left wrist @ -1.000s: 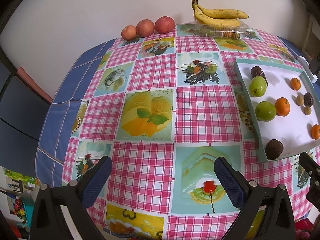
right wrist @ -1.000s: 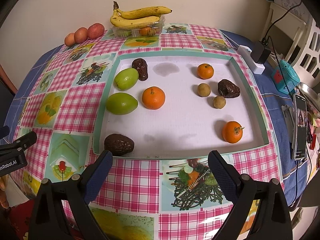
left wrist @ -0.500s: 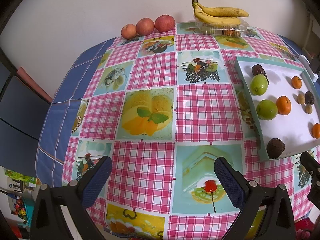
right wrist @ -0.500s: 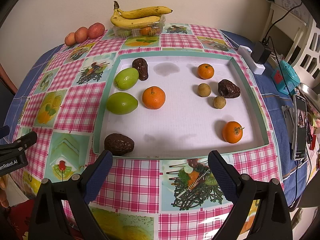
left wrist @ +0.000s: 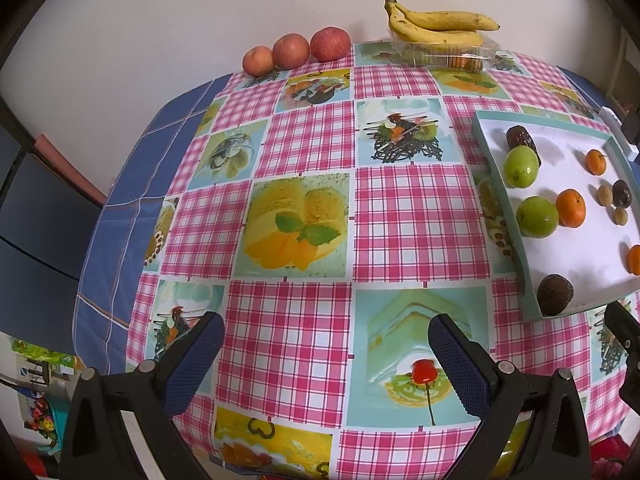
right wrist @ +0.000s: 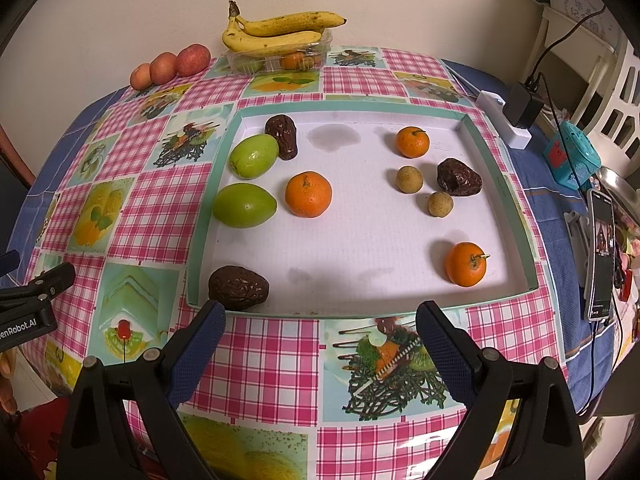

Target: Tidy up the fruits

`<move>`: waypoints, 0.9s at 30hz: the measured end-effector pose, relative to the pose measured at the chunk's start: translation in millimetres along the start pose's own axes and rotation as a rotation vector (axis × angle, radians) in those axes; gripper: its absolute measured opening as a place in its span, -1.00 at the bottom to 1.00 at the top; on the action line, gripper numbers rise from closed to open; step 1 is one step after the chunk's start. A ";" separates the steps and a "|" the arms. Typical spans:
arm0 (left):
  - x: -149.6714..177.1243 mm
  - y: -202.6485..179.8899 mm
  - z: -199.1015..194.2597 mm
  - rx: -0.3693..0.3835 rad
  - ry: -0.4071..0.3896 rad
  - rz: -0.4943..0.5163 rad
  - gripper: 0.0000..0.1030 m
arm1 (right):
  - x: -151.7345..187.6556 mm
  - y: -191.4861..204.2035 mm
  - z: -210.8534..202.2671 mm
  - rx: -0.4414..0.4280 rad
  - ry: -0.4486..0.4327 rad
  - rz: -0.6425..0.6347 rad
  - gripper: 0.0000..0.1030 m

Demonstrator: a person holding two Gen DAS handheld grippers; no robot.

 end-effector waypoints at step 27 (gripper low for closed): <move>3.3 2.2 5.3 -0.033 0.027 0.007 1.00 | 0.4 -1.9 0.7 -0.001 0.006 -0.006 0.87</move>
Point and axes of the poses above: each gripper's, at about its wrist camera, not at the fingertips, and z roughly the way its jaws point, y to its left, x to its underside, the point moved 9 cm from there along z, roughly the way its jaws point
